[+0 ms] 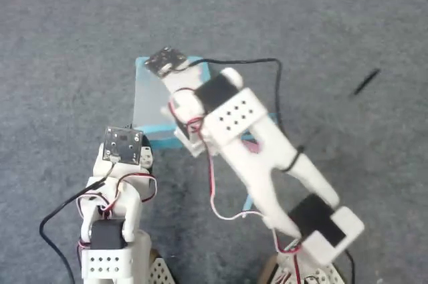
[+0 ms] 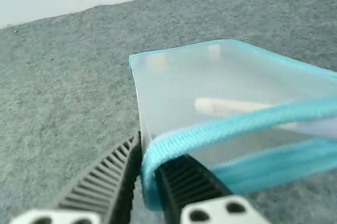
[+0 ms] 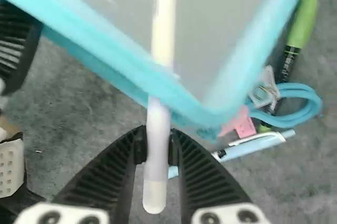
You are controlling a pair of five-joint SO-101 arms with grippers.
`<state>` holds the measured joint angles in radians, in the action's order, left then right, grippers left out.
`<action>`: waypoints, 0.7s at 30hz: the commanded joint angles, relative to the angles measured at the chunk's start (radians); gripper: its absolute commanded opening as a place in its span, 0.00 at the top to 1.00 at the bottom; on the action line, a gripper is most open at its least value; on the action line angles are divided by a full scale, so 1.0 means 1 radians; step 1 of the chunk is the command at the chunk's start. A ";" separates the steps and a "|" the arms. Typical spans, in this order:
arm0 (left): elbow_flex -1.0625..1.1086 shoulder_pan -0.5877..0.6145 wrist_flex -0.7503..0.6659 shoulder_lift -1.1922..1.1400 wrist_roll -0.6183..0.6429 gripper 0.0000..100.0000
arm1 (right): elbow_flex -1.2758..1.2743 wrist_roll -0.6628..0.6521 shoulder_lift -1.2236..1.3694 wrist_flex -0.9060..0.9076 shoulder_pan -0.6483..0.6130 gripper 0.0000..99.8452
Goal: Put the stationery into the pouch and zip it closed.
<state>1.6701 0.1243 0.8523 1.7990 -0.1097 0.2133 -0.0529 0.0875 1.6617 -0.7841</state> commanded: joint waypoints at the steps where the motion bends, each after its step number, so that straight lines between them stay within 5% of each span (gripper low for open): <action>1: -0.015 -0.044 -0.023 0.018 -0.006 0.99 | 0.095 0.018 0.018 0.013 -0.044 0.99; 13: -0.001 -0.048 -0.028 0.018 -0.006 0.99 | 0.169 0.066 0.035 -0.013 0.012 0.93; 21: -0.001 -0.048 -0.026 0.018 -0.006 0.99 | 0.250 -0.049 0.007 -0.015 0.016 0.83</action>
<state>1.6809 0.0844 0.8523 1.7990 -0.1112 0.3867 -0.0606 0.1442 1.6510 -0.7825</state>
